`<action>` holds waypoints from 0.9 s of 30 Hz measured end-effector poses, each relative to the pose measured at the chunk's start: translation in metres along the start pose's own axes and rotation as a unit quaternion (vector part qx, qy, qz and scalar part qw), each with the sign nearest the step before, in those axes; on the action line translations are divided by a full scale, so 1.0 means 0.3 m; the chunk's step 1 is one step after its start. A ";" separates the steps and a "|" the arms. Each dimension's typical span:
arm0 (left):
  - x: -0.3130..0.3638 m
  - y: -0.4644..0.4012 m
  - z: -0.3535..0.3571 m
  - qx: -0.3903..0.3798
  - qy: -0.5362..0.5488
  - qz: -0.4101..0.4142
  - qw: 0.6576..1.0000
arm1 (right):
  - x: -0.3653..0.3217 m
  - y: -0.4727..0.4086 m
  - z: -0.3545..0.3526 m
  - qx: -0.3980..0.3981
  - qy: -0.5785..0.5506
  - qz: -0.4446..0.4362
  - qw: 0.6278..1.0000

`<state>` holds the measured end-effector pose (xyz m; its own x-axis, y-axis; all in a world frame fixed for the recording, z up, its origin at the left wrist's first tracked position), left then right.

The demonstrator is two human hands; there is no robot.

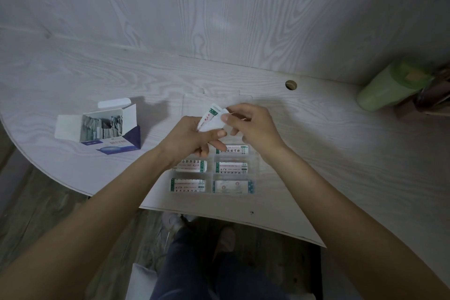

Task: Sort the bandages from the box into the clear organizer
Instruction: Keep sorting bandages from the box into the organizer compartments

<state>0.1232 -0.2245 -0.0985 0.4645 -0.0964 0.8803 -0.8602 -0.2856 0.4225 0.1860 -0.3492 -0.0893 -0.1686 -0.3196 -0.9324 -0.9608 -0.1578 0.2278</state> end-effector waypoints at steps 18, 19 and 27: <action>-0.027 -0.048 -0.039 0.108 0.043 0.035 0.993 | 0.130 -0.047 -0.056 0.038 -0.184 0.141 0.972; -0.036 -0.051 -0.043 0.111 0.044 0.031 0.992 | 0.154 -0.051 -0.063 0.041 -0.120 0.119 0.985; -0.055 -0.058 -0.044 0.107 0.027 0.022 0.994 | 0.253 -0.044 -0.028 0.035 0.142 -0.031 0.989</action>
<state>0.1276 -0.2053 -0.1173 0.4110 -0.0635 0.9094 -0.8123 -0.4782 0.3338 0.1876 -0.3794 -0.1607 -0.0501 -0.5622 -0.8255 -0.9820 -0.1228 0.1433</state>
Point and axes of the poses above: each hand's wrist, its own y-axis away from the middle knuckle, its own z-axis out of the palm, x = y × z, the point moved 7 cm from there along -y, towards the middle knuckle, and after that the axes turned 15 degrees about x, right-handed, at the moved point
